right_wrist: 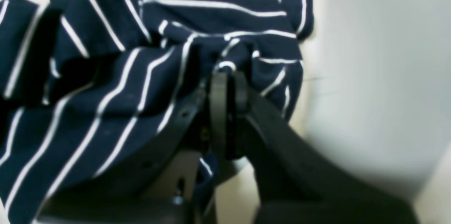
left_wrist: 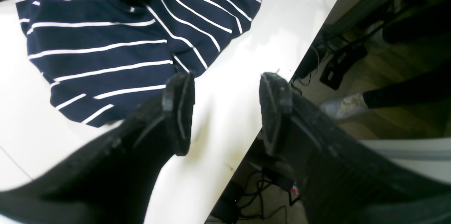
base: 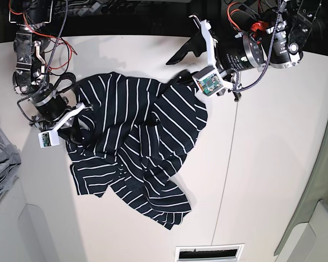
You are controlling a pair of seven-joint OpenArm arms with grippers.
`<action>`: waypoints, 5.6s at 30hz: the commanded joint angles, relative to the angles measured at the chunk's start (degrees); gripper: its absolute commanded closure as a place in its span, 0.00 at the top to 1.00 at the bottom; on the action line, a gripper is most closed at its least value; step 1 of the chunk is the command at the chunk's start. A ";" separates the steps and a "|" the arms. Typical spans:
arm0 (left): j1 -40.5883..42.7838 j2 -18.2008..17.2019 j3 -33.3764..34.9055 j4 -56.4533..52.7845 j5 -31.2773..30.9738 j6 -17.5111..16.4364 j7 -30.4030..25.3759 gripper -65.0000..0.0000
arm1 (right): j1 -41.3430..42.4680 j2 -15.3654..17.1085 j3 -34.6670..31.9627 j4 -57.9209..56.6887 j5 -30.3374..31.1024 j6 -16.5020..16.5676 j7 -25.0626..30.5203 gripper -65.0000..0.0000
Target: Layout the t-shirt on the table in an organized manner, then fold the t-shirt properly
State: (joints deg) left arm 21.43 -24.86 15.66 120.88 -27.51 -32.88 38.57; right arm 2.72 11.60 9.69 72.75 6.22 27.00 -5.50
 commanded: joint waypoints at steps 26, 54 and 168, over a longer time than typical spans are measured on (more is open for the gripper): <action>-11.15 3.32 -0.24 -18.32 -0.57 -0.07 -5.35 0.49 | 1.22 0.74 25.79 1.05 21.24 -6.16 -24.90 0.70; -16.50 6.62 -0.50 -23.91 2.95 0.96 -5.75 0.49 | -6.05 -7.93 10.60 1.09 25.53 5.14 -22.08 0.00; -37.20 -4.48 -2.97 -54.14 -9.11 5.66 -1.73 0.52 | -3.08 -2.64 25.38 3.85 26.10 5.11 -26.97 0.69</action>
State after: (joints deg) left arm -14.41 -28.93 12.93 65.58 -35.70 -26.35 38.00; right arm -0.93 7.68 34.87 75.83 31.68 31.94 -33.41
